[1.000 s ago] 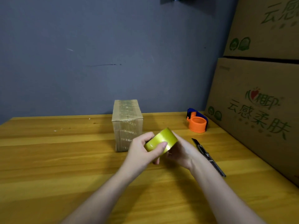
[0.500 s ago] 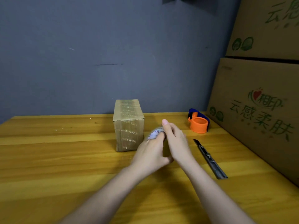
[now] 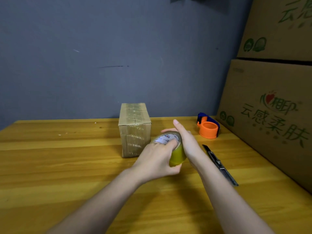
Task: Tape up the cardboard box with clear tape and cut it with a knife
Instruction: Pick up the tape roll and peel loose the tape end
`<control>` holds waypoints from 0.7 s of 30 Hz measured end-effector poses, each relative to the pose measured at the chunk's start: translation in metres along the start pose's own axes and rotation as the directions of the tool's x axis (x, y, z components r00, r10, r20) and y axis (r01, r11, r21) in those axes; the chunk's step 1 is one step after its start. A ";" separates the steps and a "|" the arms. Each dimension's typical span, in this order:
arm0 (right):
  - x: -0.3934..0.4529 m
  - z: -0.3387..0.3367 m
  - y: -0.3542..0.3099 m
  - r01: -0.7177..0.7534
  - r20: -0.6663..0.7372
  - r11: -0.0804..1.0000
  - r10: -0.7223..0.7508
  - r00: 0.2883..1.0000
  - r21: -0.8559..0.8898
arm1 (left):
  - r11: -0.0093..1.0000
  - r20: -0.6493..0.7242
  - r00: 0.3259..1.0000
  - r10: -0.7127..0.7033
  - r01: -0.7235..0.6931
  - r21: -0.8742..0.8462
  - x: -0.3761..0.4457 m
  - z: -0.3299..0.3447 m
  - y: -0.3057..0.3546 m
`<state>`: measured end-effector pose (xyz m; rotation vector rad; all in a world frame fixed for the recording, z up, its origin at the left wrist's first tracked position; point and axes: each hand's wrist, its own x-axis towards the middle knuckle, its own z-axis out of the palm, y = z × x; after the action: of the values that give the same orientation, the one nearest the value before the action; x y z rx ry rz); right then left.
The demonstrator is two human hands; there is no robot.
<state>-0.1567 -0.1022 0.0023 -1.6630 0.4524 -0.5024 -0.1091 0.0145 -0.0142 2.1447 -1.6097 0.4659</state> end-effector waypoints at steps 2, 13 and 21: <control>0.000 0.002 0.004 0.012 -0.069 1.000 -0.010 0.998 0.020 | 1.000 0.007 1.000 0.017 -0.017 0.017 -0.001 0.000 0.000; 0.000 -0.024 0.012 -0.167 0.095 0.982 0.159 0.983 0.089 | 0.990 0.101 0.985 0.138 -0.140 0.013 0.003 0.008 0.010; 0.022 -0.050 0.028 -0.276 0.138 0.961 0.271 0.953 0.019 | 0.996 0.171 0.982 0.082 -0.075 -0.047 0.020 0.022 0.012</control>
<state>-0.1674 -0.1593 -0.0172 -1.5558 0.5597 -0.1910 -0.1148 -0.0159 -0.0213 2.1487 -1.7862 0.2751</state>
